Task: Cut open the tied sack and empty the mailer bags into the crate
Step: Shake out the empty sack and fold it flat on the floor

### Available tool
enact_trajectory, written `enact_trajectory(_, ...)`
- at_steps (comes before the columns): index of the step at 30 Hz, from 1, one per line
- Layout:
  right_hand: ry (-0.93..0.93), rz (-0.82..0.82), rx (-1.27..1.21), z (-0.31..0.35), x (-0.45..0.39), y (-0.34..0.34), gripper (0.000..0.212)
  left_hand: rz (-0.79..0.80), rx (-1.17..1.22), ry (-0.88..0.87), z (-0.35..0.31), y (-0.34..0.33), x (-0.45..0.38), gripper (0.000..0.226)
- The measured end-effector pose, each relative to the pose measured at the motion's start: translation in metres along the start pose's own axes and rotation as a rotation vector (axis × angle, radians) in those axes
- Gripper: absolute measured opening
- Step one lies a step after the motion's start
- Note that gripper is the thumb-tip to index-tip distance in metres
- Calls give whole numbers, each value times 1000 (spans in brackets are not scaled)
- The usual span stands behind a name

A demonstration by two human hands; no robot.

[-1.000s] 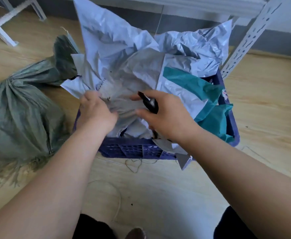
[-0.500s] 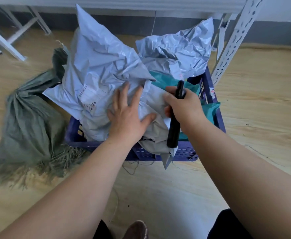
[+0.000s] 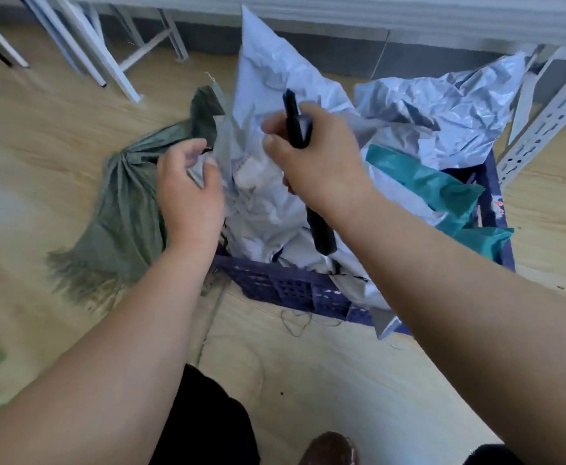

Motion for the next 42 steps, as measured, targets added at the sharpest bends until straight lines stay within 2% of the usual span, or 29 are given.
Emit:
enact_trajectory(3,-75,143,58,-12,14,-53,15,58,-137,193,50,23,-26,23)
enact_trajectory(6,-150,264,135,-37,36,-93,18,204,-282,316,104,37,-33,26)
enact_trajectory(11,-208,450,286,-64,57,-134,14,730,-569,430,192,38,-11,38)
enact_trajectory(13,-215,462,314,-65,57,-145,16,937,-654,399,216,36,2,42)
enact_trajectory(15,-213,457,338,-65,54,-156,14,1064,-714,331,237,32,13,42)
enact_trajectory(17,-218,451,355,-66,51,-166,12,1123,-776,251,252,26,22,39)
enact_trajectory(22,-231,418,370,-73,46,-178,19,1158,-944,165,284,11,33,28)
enact_trajectory(24,-225,414,357,-77,46,-180,18,1218,-1064,150,299,4,36,41)
enact_trajectory(27,-233,420,346,-84,46,-181,17,1353,-1209,232,316,0,44,75)
enact_trajectory(29,-243,428,334,-88,46,-180,18,1256,-1139,352,315,0,42,73)
enact_trajectory(30,-251,430,318,-89,45,-179,19,1117,-1019,403,312,0,36,62)
enact_trajectory(32,-292,427,254,-88,44,-175,18,735,-742,437,303,7,17,35)
enact_trajectory(33,-321,423,215,-85,44,-173,17,558,-643,459,295,15,5,28)
enact_trajectory(35,-378,410,163,-77,44,-165,15,364,-560,523,275,31,-16,30)
enact_trajectory(37,-430,396,139,-65,46,-156,15,301,-637,554,252,44,-36,30)
enact_trajectory(40,-496,371,110,-38,45,-136,17,342,-873,531,209,62,-56,28)
enact_trajectory(42,-541,351,99,-16,45,-117,18,333,-903,531,173,77,-56,22)
Point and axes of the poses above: each hand's wrist, its own x-axis away from the middle knuckle, its own y-axis out of the back of the hand, z = x × y, the point moved 2 cm from there along -x, towards the middle knuckle, and after that the axes turned 5 degrees about -z, right-handed, at the moved point
